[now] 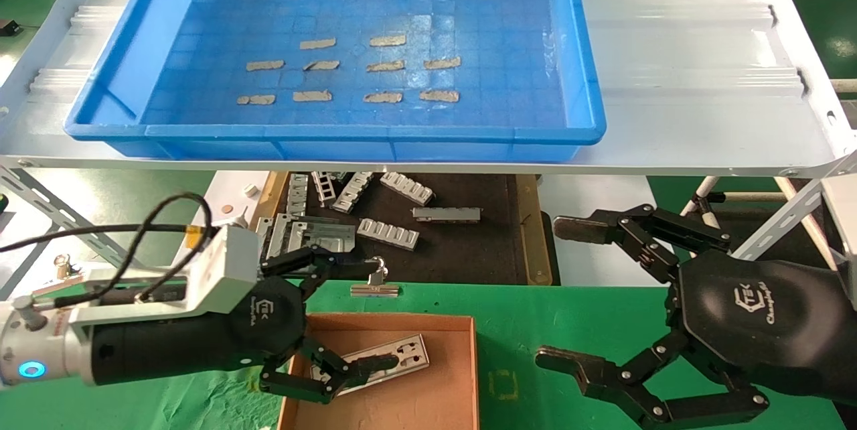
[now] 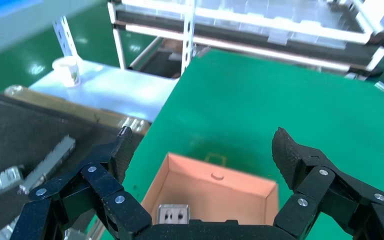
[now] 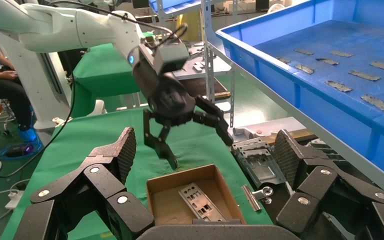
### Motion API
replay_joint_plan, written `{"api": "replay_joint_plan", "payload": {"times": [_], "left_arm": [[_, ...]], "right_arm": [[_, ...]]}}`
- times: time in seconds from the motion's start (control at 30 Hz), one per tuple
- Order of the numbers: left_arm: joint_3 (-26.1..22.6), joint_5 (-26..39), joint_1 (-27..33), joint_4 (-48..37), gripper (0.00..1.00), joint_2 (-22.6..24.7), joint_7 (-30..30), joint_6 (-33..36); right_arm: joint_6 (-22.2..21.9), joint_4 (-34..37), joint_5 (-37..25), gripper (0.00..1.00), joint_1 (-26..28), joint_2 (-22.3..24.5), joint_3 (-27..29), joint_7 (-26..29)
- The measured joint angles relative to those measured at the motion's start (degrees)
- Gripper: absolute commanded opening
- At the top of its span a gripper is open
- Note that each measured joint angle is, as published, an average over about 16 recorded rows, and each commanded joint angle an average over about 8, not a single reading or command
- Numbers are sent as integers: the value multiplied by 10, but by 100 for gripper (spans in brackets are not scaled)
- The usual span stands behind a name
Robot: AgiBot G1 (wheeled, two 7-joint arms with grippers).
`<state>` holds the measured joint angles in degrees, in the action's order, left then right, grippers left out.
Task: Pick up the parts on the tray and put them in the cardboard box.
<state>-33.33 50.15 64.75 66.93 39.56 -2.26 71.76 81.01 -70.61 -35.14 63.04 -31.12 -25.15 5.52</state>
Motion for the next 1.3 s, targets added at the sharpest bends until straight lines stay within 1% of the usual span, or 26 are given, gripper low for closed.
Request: {"api": "replay_joint_plan", "payload": {"times": [0.87,1.07,1.3], "left_arm": [[156,-75,-29,60,100,-41,-76,125],[177,-85,-33,68,100,-46,-86,142],[183,-89,-34,70,100,-48,-88,147]], "right_arm": [[0,0,0,100,0,0,0,0],[0,0,0,100,0,0,0,0],[0,0,0,100,0,0,0,0]]}}
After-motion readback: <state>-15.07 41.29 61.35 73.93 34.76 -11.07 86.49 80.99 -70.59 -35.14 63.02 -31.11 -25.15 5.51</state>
